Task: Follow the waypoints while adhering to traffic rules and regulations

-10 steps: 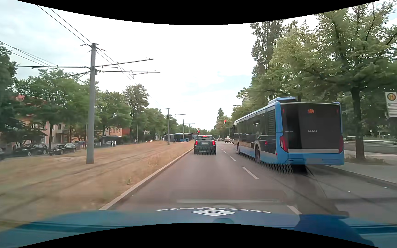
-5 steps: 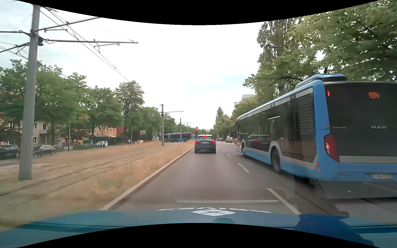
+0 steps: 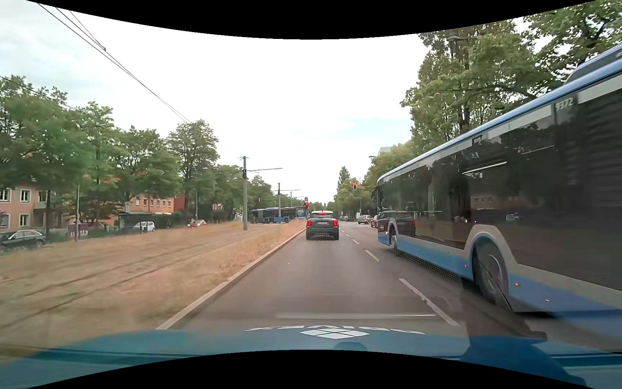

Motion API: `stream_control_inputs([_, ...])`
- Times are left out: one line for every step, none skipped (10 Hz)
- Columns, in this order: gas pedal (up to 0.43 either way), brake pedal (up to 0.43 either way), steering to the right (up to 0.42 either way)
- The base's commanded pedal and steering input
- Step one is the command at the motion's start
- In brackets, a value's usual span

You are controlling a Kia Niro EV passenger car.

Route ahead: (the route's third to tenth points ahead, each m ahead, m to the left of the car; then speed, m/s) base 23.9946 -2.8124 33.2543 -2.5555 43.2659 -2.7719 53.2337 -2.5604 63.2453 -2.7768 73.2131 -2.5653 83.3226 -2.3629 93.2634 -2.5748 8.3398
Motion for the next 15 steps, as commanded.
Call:
stream_control_inputs([0.13, 0.0, -0.002])
stream_control_inputs([0.13, 0.0, -0.001])
stream_control_inputs([0.13, 0.0, -0.001])
stream_control_inputs([0.118, 0.0, -0.002])
stream_control_inputs([0.118, 0.0, -0.001])
stream_control_inputs([0.118, 0.0, -0.001])
stream_control_inputs([0.098, 0.0, -0.002])
stream_control_inputs([0.087, 0.0, -0.004])
stream_control_inputs([0.087, 0.0, -0.005])
stream_control_inputs([0.087, 0.0, -0.005])
stream_control_inputs([0.087, 0.0, -0.005])
stream_control_inputs([0.087, 0.0, -0.005])
stream_control_inputs([0.079, 0.0, -0.004])
stream_control_inputs([0.067, 0.0, -0.004])
stream_control_inputs([0.067, 0.0, -0.004])
